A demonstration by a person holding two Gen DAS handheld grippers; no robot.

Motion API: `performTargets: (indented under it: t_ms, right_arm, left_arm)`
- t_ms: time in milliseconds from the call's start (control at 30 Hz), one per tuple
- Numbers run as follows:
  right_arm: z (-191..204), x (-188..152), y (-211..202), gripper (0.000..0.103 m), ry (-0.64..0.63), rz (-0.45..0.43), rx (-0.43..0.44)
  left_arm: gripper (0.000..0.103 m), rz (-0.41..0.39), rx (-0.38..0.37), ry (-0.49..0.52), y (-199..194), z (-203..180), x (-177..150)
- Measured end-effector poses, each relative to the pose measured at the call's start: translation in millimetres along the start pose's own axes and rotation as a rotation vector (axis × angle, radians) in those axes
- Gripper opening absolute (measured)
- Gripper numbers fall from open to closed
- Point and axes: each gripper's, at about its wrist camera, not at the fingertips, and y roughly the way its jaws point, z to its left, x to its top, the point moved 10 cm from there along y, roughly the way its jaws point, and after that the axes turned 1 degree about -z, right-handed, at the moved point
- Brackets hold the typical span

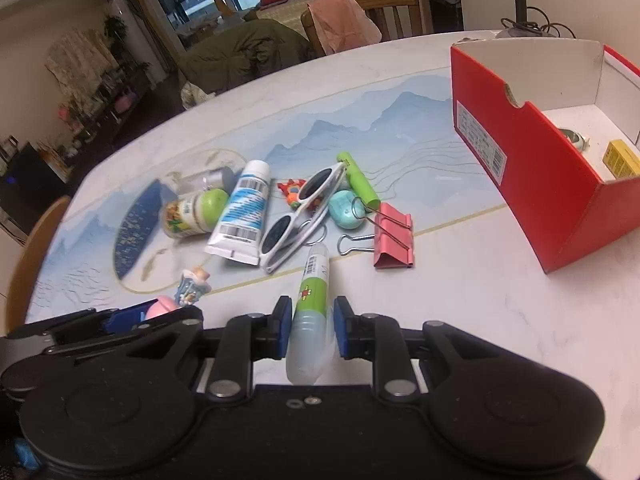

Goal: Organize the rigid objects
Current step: 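Grasp the pink figurine with the left gripper while the right gripper grasps the glue stick, then carry the figurine and glue stick into the shoebox and release both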

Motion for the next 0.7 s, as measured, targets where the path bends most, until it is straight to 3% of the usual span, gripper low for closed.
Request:
performTargets:
  t_ms: [300,700]
  right_arm:
    - [-3.6,24.5,-45.3,0.021,0.014,-0.089,0.05]
    - [-50.5,71.4,-84.3,0.021,0.049,-0.204,0.045]
  left_arm:
    - [0.036,-0.03,-0.022,0.024,-20.6,-34.1,25.5]
    - [0.036,-0.075,-0.064,0.1,-19.1,-109.3,76.7]
